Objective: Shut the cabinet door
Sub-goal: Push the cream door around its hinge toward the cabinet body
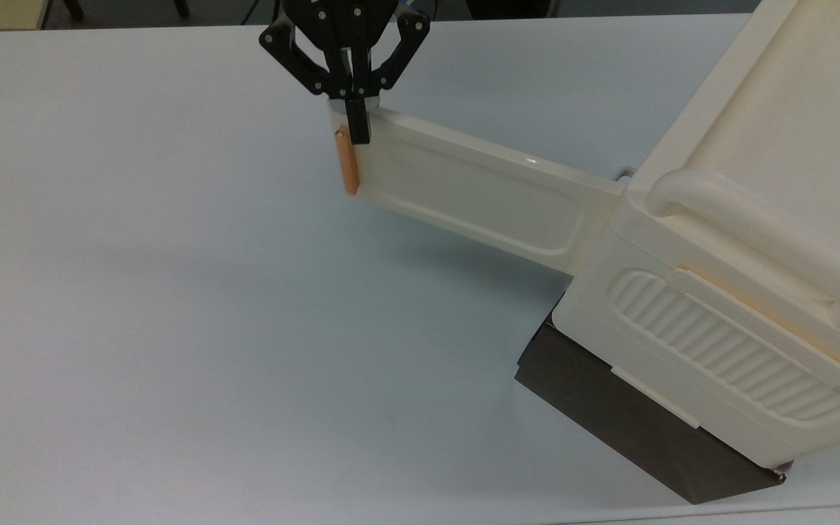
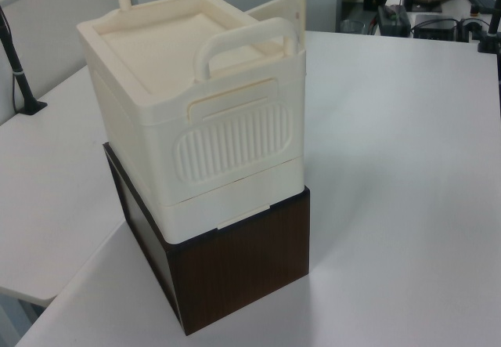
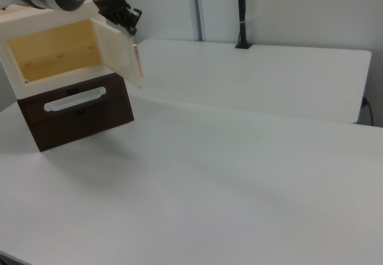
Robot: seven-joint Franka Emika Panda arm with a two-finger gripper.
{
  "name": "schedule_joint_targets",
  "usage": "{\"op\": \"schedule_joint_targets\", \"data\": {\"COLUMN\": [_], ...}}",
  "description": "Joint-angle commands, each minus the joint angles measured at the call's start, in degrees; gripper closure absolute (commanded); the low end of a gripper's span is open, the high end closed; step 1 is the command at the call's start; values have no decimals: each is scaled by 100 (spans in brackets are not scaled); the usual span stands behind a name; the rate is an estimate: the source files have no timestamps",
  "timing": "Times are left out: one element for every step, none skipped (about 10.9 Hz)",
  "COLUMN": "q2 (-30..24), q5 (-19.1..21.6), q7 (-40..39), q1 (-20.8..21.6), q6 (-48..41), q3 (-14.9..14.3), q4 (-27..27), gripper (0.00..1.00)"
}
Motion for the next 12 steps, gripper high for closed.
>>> {"op": "schedule_joint_targets", "data": {"q2": [-255, -282, -291, -309, -352, -388, -440, -502, -511, -502, -493, -476], "q5": [480, 595, 675, 754, 902, 1069, 1280, 1525, 1658, 1668, 1660, 1642], "q7": [-251, -242, -216, -207, -216, -225, -190, -33, 247, 424, 434, 374], "q1": [18, 27, 44, 79, 97, 115, 150, 228, 307, 404, 414, 388], "q6": [-612, -708, -918, -1094, -1330, -1533, -1683, -1693, -1667, -1632, -1623, -1623], "q3": [3, 12, 55, 151, 213, 301, 441, 564, 583, 583, 583, 574], "q4": [-72, -72, -72, -72, -72, -72, -72, -72, -72, -63, -54, -54], "gripper": [100, 100, 100, 100, 100, 100, 100, 100, 100, 100, 100, 100]}}
